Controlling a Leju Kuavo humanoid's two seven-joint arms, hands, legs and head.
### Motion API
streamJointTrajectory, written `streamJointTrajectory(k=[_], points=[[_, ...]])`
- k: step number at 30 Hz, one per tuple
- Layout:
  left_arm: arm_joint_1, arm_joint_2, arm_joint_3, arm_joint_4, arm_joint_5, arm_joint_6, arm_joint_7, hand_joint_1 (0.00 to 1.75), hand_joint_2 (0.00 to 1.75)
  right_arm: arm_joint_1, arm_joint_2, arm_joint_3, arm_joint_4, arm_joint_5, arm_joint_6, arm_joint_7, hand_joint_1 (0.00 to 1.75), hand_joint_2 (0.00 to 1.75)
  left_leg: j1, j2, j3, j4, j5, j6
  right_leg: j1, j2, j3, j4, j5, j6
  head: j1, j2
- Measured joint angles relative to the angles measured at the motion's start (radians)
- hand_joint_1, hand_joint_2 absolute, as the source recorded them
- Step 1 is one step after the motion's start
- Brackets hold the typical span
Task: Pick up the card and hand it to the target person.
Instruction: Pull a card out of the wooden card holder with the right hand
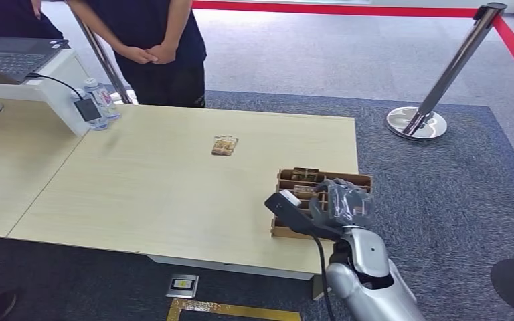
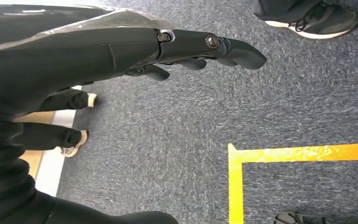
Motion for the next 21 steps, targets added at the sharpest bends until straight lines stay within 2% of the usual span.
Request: streamJointTrajectory(k=[6,21], points=[[0.000,0.000,-0.002,0.000,-0.004,-0.002,0.002,0.00,1.75,-0.008,0.016,0.009,0.012,0.014,0.001,0.009,0.77,1.75,0.000,0.000,0.000,0.000,0.000,0.000,0.000,0.000,0.000,0.000,0.000,0.000,0.000,0.000],[0.000,0.000,-0.002,0.000,-0.004,-0.003,0.004,0.00,1.75,-0.039,0.042,0.026,0.030,0.032,0.013,0.013,0.80,1.75,0.000,0.000,0.000,0.000,0.000,0.000,0.000,0.000,0.000,0.000,0.000,0.000,0.000,0.000]])
